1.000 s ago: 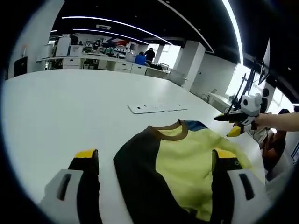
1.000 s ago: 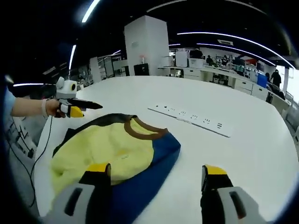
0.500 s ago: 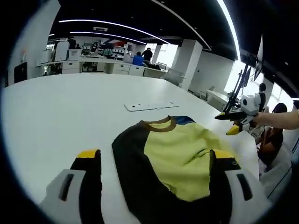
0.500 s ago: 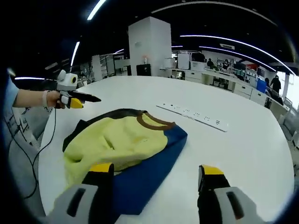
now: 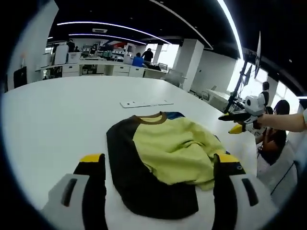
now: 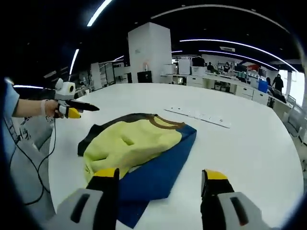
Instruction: Fold the garment on the visible template until the final outline fits inside the template.
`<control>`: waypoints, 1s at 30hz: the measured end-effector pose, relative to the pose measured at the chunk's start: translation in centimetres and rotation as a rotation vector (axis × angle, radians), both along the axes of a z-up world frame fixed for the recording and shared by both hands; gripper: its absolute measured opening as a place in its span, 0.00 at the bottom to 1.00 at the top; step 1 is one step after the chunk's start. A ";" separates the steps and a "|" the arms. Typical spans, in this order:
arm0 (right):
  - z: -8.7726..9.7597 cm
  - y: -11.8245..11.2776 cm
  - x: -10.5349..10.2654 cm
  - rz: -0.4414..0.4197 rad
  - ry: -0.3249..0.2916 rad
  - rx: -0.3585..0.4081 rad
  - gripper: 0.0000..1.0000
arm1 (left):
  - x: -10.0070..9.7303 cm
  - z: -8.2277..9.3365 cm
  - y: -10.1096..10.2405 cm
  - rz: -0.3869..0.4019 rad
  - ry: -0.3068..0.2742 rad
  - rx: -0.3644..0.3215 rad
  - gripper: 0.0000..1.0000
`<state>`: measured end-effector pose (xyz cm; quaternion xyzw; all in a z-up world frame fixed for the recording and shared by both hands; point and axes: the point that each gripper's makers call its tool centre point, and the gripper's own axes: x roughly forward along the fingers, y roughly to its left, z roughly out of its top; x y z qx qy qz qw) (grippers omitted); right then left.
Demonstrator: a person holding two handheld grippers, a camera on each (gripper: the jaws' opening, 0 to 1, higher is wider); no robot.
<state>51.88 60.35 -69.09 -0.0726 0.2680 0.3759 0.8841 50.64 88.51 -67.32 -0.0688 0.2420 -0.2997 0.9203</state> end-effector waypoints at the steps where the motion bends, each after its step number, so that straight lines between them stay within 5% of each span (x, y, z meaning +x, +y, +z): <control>1: 0.0 -0.2 -0.2 0.000 -0.005 -0.005 0.69 | -0.4 0.1 0.0 0.002 0.001 -0.001 0.91; 14: -0.2 -3.3 -3.4 -0.054 0.007 0.009 0.66 | -3.9 1.1 1.1 0.031 -0.011 -0.007 0.88; 30: -2.0 -1.0 -6.9 -0.014 0.011 0.004 0.53 | -6.2 0.8 1.9 0.065 -0.006 -0.021 0.84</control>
